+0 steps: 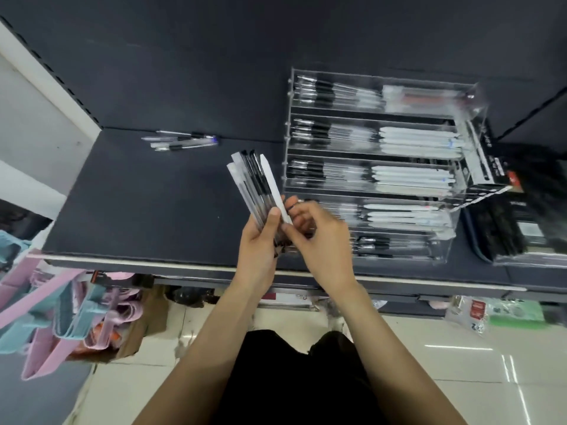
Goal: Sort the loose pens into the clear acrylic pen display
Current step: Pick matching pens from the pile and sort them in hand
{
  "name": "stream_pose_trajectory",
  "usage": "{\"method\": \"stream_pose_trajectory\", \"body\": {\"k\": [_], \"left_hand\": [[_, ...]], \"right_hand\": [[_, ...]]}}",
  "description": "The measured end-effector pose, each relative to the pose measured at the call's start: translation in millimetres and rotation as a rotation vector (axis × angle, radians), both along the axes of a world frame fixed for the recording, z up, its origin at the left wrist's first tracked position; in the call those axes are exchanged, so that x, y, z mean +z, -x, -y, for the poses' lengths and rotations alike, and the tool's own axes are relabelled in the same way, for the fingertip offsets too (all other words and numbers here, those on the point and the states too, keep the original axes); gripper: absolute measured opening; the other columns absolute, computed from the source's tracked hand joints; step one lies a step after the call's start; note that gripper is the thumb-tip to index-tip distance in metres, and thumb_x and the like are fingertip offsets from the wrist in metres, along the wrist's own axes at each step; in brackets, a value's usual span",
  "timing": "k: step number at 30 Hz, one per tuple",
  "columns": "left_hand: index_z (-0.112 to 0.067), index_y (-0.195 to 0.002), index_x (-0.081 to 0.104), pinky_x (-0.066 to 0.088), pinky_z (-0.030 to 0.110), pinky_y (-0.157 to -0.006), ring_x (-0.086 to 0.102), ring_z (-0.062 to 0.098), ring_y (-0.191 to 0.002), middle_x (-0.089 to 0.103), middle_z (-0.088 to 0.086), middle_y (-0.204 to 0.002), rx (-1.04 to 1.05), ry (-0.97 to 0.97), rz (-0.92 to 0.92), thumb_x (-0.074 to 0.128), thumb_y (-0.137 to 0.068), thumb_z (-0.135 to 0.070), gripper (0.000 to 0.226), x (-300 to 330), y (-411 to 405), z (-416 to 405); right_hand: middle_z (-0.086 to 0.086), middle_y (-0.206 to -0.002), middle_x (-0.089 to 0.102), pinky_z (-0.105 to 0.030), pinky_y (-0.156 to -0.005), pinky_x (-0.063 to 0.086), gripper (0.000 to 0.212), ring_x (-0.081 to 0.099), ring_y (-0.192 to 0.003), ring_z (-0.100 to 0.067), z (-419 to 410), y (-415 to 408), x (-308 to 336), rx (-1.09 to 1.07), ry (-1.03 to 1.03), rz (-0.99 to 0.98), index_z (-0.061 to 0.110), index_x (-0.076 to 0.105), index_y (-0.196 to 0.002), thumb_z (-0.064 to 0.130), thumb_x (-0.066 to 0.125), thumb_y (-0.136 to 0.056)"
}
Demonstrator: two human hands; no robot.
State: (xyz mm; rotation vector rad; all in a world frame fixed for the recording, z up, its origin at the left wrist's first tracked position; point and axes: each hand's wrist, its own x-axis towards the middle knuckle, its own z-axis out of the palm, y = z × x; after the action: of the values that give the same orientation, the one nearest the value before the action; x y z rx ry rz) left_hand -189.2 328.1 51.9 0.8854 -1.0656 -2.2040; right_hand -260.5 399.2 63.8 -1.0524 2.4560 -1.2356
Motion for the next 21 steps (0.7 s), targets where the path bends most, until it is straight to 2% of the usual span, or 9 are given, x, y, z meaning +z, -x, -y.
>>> {"method": "stream_pose_trajectory", "body": {"k": [3, 7, 10, 13, 17, 19, 21], "left_hand": [[-0.004, -0.125, 0.055, 0.054, 0.026, -0.08, 0.065, 0.015, -0.106, 0.07, 0.001, -0.112, 0.039, 0.019, 0.006, 0.039, -0.101, -0.013, 0.03, -4.6, 29.5, -39.0], [-0.01, -0.116, 0.057, 0.056, 0.034, -0.085, 0.068, 0.016, -0.1, 0.072, 0.0, -0.103, 0.16, -0.082, 0.0, 0.039, -0.101, -0.015, 0.024, -5.7, 67.7, -85.7], [-0.013, -0.109, 0.057, 0.056, 0.035, -0.086, 0.07, 0.015, -0.088, 0.072, -0.001, -0.091, 0.312, -0.175, -0.038, 0.038, -0.102, -0.015, 0.021, -10.7, 82.7, -106.0], [-0.013, -0.106, 0.057, 0.058, 0.029, -0.077, 0.068, 0.011, -0.076, 0.068, -0.004, -0.081, 0.458, -0.203, -0.043, 0.038, -0.102, -0.015, 0.02, -17.9, 86.3, -124.7], [-0.011, -0.103, 0.057, 0.056, 0.026, -0.069, 0.065, 0.009, -0.068, 0.067, -0.003, -0.076, 0.584, -0.244, -0.063, 0.034, -0.103, -0.013, 0.023, -30.3, 88.7, -145.8], [-0.011, -0.102, 0.056, 0.055, 0.025, -0.069, 0.062, 0.01, -0.068, 0.065, -0.003, -0.076, 0.602, -0.248, -0.099, 0.032, -0.104, -0.012, 0.024, -32.7, 90.4, -152.5], [-0.011, -0.103, 0.056, 0.055, 0.025, -0.069, 0.062, 0.01, -0.068, 0.064, -0.001, -0.078, 0.604, -0.253, -0.114, 0.032, -0.103, -0.013, 0.024, -31.8, 92.6, -157.9]], "right_hand": [[0.005, -0.075, 0.065, -0.026, -0.065, 0.051, 0.015, 0.059, -0.067, -0.01, -37.2, 37.6, -4.9, 0.087, 0.022, 0.071, 0.015, 0.069, -0.089, 0.015, 0.076, -0.077], [0.007, -0.081, 0.066, -0.014, -0.066, 0.044, 0.012, 0.057, -0.068, -0.005, -105.0, 100.6, -8.6, 0.135, -0.008, 0.021, 0.019, 0.072, -0.091, 0.019, 0.074, -0.079], [0.007, -0.088, 0.065, -0.02, -0.065, 0.049, 0.016, 0.059, -0.068, -0.008, -154.3, 150.3, -9.4, 0.156, -0.057, -0.12, 0.019, 0.073, -0.098, 0.016, 0.071, -0.083], [0.004, -0.091, 0.067, -0.024, -0.065, 0.049, 0.017, 0.063, -0.076, -0.015, -180.4, 193.5, -7.8, 0.154, -0.118, -0.349, 0.019, 0.073, -0.099, 0.013, 0.071, -0.083], [0.002, -0.093, 0.069, -0.027, -0.064, 0.052, 0.019, 0.066, -0.084, -0.021, -179.7, 226.4, -13.1, 0.311, -0.268, -0.657, 0.021, 0.071, -0.096, 0.012, 0.073, -0.079], [0.001, -0.083, 0.067, -0.024, -0.052, 0.051, 0.021, 0.065, -0.074, -0.019, -170.1, 229.0, -19.1, 0.404, -0.344, -0.714, 0.019, 0.072, -0.089, 0.008, 0.078, -0.072], [0.001, -0.07, 0.063, -0.017, -0.041, 0.038, 0.027, 0.06, -0.06, -0.016, -159.2, 226.9, -22.0, 0.514, -0.436, -0.784, 0.017, 0.07, -0.077, 0.0, 0.082, -0.061]]}}
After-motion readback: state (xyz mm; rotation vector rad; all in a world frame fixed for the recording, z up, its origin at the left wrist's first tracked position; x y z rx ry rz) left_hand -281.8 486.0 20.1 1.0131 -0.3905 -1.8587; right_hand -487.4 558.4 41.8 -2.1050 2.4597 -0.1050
